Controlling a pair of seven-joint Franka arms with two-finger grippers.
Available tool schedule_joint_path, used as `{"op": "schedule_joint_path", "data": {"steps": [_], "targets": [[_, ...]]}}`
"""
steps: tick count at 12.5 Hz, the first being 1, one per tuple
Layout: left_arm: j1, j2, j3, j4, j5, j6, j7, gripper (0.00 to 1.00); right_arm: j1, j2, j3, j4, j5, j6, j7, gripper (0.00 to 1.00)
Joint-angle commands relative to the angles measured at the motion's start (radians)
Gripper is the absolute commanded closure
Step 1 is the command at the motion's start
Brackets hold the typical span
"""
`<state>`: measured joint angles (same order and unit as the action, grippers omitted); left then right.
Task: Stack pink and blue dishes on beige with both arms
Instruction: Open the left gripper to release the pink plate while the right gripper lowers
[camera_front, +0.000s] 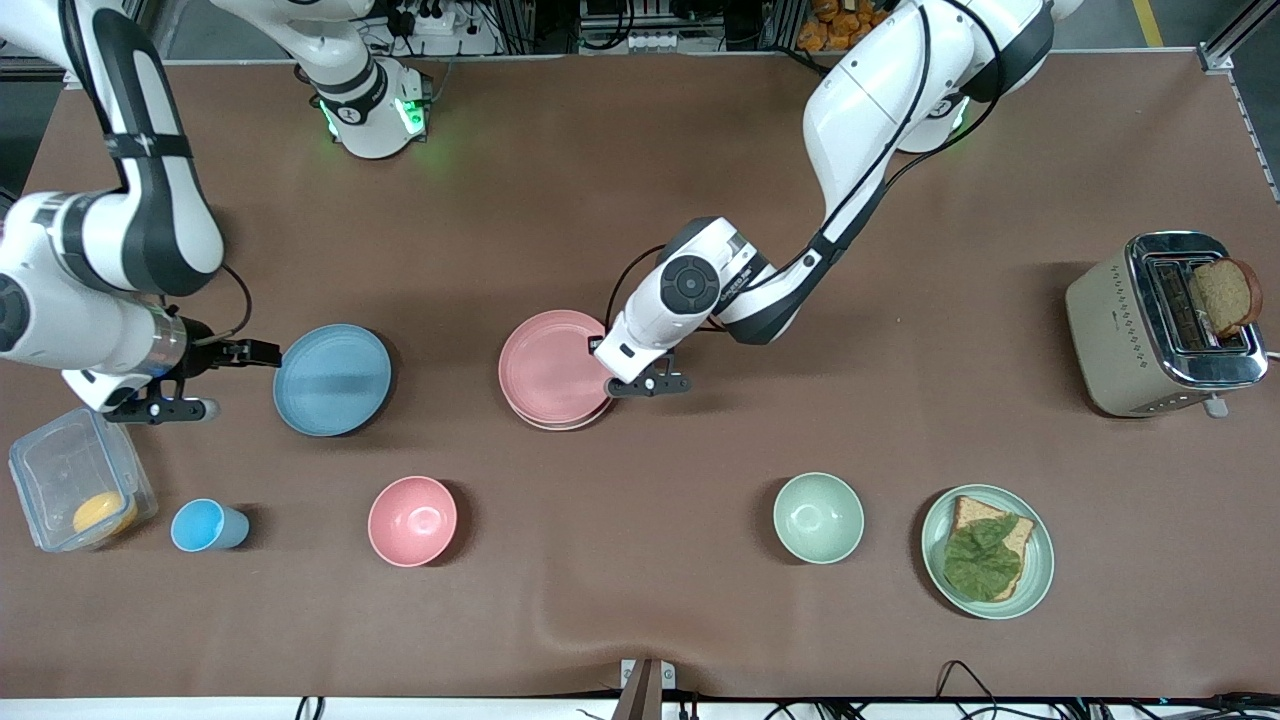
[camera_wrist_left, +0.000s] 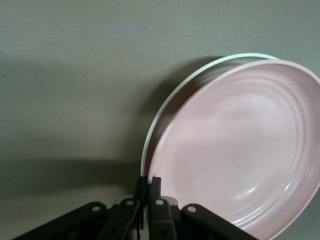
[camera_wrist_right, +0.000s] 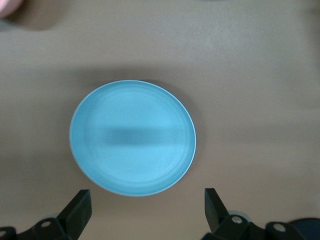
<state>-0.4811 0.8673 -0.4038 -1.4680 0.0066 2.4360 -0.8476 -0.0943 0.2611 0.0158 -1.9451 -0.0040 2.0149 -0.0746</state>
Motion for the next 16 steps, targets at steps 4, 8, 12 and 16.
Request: {"op": "schedule_joint_path", "data": {"steps": [4,8,12,16], "targets": [[-0.019,0.033,0.008,0.049,-0.011,0.015,-0.018,0.68,-0.061,0.090,0.016,-0.098,-0.005,0.189,0.006,0.00],[-0.007,-0.005,0.008,0.046,-0.011,0.014,-0.028,0.00,-0.116,0.177,0.019,-0.094,-0.004,0.275,-0.026,0.09],[0.079,-0.225,0.010,0.035,0.001,-0.179,-0.018,0.00,-0.150,0.220,0.021,-0.089,0.047,0.301,-0.108,0.43],[0.280,-0.479,0.008,0.032,0.065,-0.467,0.100,0.00,-0.153,0.236,0.021,-0.089,0.061,0.301,-0.113,0.89]]}}
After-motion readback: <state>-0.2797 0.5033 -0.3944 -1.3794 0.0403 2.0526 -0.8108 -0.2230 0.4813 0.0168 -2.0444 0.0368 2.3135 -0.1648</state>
